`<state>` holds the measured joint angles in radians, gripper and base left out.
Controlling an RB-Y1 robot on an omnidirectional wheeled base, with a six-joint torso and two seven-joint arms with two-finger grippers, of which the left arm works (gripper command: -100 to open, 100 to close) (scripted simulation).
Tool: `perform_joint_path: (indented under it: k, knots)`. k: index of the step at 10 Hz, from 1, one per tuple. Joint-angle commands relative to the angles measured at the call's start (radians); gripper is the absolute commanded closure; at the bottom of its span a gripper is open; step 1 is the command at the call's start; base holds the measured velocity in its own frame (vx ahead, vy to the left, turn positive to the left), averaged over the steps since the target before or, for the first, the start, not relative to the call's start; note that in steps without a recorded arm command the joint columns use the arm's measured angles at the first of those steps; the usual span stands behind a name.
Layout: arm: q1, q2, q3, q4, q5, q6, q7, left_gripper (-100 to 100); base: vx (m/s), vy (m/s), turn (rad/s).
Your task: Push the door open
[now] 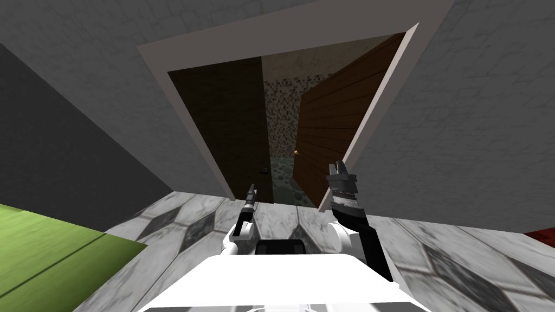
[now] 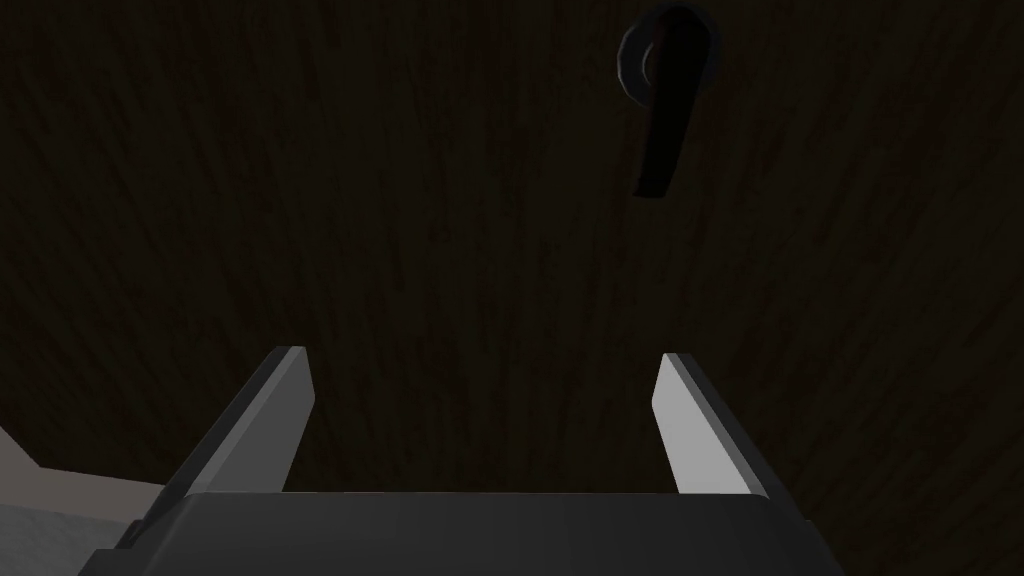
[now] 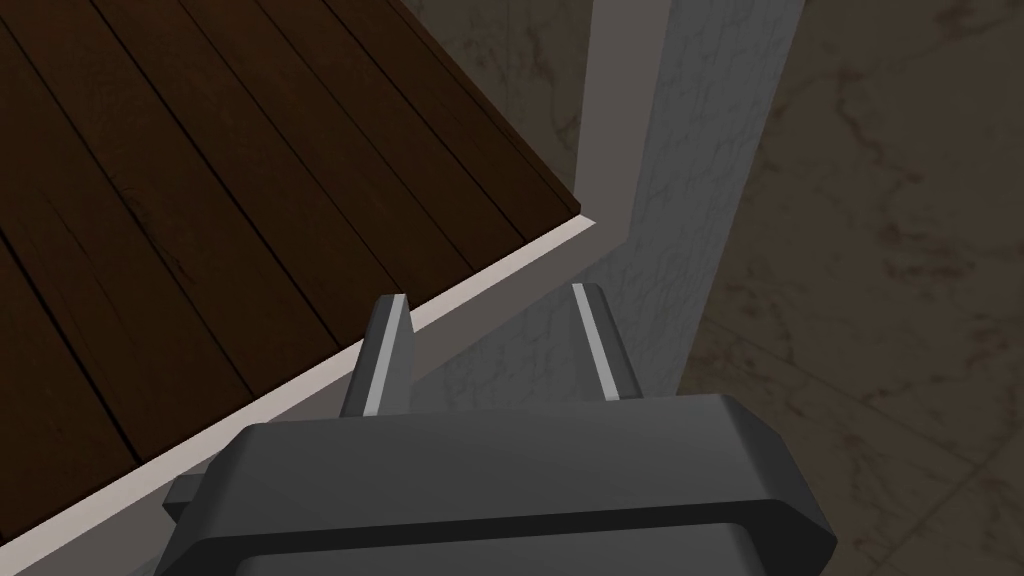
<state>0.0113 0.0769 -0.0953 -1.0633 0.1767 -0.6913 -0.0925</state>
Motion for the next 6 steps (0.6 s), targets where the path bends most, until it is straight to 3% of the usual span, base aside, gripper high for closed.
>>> perform_joint_path:
  k: [1, 2, 3, 6]
  knots:
    - [-0.017, -0.003, -0.005, 0.044, 0.004, -0.011, 0.000, -100, 0.067, 0.042, -0.074]
    - [-0.028, -0.005, -0.008, 0.073, 0.006, -0.018, 0.000, -100, 0.077, 0.058, -0.064]
    - [-0.028, -0.005, -0.008, 0.073, 0.006, -0.018, 0.000, -100, 0.053, 0.037, -0.016]
    - [-0.059, -0.010, -0.017, 0.154, 0.013, -0.036, 0.001, -100, 0.073, 0.042, -0.053]
